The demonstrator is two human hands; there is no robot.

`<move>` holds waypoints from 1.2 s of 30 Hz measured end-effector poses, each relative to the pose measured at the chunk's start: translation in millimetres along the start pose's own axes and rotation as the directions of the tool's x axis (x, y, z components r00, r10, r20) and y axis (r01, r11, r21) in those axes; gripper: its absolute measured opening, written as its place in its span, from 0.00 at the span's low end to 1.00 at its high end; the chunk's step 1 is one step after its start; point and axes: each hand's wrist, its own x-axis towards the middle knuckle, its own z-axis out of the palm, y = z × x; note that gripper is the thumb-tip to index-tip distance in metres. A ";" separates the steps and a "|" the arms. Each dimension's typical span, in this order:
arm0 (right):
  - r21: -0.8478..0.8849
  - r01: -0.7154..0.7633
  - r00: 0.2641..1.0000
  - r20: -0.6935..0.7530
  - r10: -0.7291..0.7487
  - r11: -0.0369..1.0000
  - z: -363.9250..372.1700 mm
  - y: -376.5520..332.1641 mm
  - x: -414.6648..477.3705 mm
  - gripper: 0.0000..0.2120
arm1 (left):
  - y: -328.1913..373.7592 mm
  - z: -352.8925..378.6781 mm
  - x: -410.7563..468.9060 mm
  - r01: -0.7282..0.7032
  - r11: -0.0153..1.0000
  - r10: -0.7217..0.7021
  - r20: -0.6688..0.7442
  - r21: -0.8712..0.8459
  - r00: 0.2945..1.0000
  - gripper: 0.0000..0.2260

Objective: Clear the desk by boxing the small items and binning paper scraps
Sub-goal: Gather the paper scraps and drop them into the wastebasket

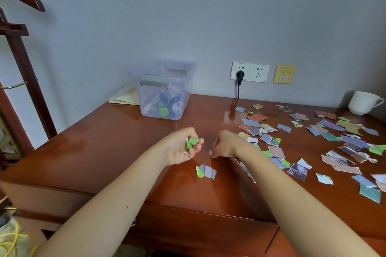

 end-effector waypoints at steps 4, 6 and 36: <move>0.003 0.007 1.000 0.013 -0.007 1.000 0.0 -0.3 0.0 0.14 | -4.6 -3.3 4.1 -0.038 0.991 0.045 -0.045 0.130 0.998 0.05; 0.017 0.007 1.000 0.020 -0.008 1.000 0.1 0.4 -0.1 0.14 | -6.2 -4.2 4.0 -0.055 0.945 0.079 -0.064 0.322 0.995 0.08; 0.903 -0.020 0.997 0.052 -0.062 0.430 1.7 -1.0 -10.1 0.08 | -1.6 -6.4 1.7 -0.283 0.141 0.037 0.280 0.949 0.959 0.11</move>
